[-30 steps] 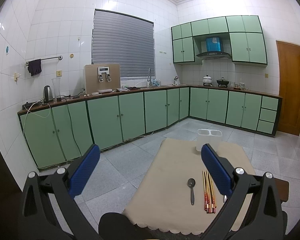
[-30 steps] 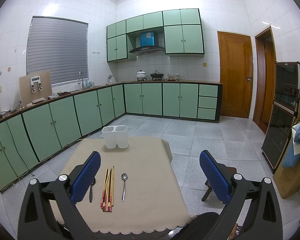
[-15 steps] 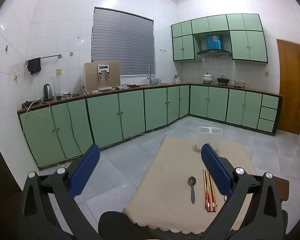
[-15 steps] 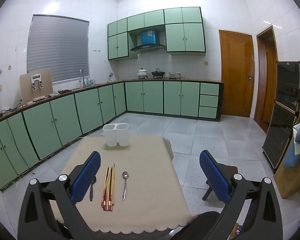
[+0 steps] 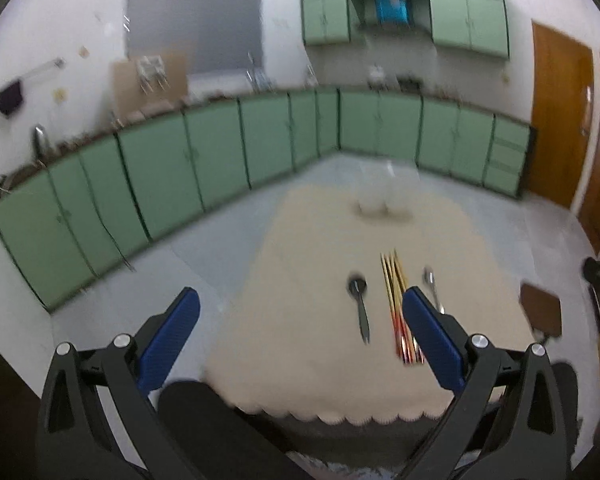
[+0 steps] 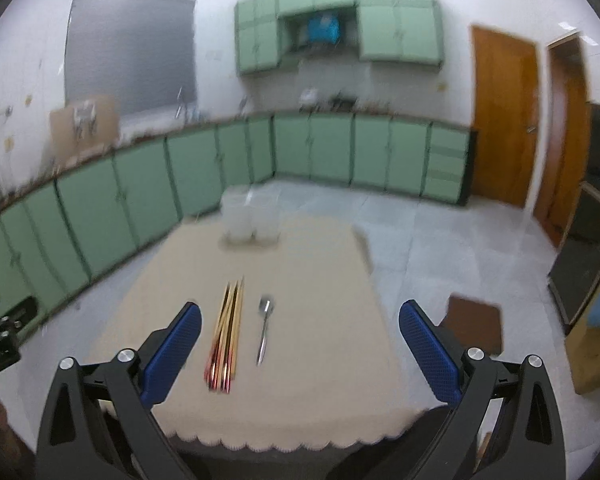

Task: Organize utensils
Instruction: 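Grasp the black spoon handle with the left tool while the right tool grasps the metal spoon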

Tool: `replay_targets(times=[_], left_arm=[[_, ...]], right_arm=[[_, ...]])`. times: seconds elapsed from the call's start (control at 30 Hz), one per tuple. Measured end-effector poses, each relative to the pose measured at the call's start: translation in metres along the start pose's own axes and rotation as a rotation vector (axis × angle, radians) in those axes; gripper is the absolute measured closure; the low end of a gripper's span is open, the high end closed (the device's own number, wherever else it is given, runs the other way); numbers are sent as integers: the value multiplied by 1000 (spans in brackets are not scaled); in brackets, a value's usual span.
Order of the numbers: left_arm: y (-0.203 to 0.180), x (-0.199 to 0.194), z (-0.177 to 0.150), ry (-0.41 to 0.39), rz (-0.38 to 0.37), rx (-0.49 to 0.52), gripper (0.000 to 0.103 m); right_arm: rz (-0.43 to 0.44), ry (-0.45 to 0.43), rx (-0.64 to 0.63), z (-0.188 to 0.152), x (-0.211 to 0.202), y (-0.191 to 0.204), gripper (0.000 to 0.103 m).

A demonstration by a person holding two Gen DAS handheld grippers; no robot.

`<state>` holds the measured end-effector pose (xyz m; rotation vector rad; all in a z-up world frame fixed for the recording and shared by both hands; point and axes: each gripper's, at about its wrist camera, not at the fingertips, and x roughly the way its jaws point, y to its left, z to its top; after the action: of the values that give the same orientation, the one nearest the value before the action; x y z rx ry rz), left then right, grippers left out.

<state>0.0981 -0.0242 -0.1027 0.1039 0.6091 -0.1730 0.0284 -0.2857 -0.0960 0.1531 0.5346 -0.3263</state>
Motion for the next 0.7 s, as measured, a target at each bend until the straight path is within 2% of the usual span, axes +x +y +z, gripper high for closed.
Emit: replay_targets(times=[0.17,0.27,0.37,0.4,0.43,0.47,0.57,0.7], left_arm=[[-5,76,-28,137,-92,-13,5],[-11,120,-42,219,-144,-22,5],[-22,158,-53,252,-175,-11,5],[-24,166,-55,256,-178,-5,7],[-29,178,-58,266,-179,7,15],[-34,186,-61,275,-185,15,28],[-41,213,-67,329,-218,17,34],[-45,234,-78,360,-223,21,37]], right_arm=[[84,192,-15,-36,88,9,38],[134,252,-28,-53,126,18,53],[178,304,-32,-70,161,27,64],[190,318,-30,-75,169,29,65],[200,334,-25,-80,179,31,68],[199,341,-25,-85,187,33,70],[199,359,-25,-95,200,34,73],[205,376,-22,-102,215,35,77]])
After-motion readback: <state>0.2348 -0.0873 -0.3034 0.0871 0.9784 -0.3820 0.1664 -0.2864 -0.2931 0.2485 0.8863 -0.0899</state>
